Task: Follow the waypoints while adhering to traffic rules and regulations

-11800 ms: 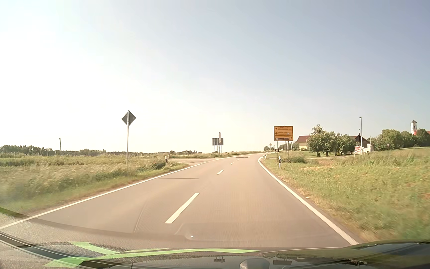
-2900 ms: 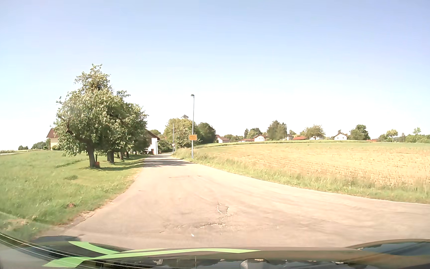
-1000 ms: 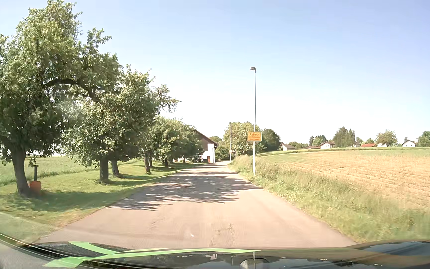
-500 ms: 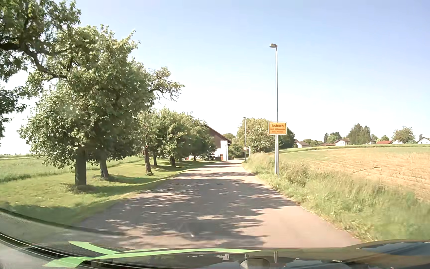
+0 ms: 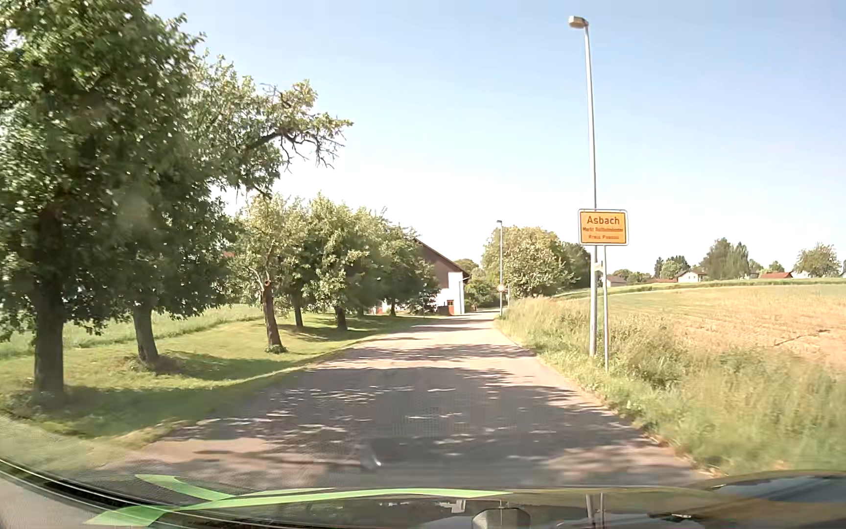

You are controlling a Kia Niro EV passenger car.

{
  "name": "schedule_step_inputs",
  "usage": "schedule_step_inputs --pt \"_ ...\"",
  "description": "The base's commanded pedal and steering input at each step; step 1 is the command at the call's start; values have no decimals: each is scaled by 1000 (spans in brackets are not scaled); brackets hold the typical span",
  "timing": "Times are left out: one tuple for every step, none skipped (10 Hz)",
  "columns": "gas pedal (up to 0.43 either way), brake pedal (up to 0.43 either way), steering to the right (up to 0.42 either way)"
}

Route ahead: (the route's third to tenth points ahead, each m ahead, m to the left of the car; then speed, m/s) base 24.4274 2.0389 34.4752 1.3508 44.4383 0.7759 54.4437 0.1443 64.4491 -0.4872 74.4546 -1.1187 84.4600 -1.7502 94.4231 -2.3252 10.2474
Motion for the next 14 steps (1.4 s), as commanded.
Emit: schedule_step_inputs --pt "280 0 -22" --pt "280 0 -18" --pt "280 0 -11" --pt "248 0 -3" --pt "228 0 -2" --pt "228 0 -2" --pt "220 0 -2" --pt "197 0 -2" --pt "189 0 -1" --pt "189 0 1" --pt "177 0 4" --pt "169 0 4" --pt "157 0 4" --pt "150 0 4"
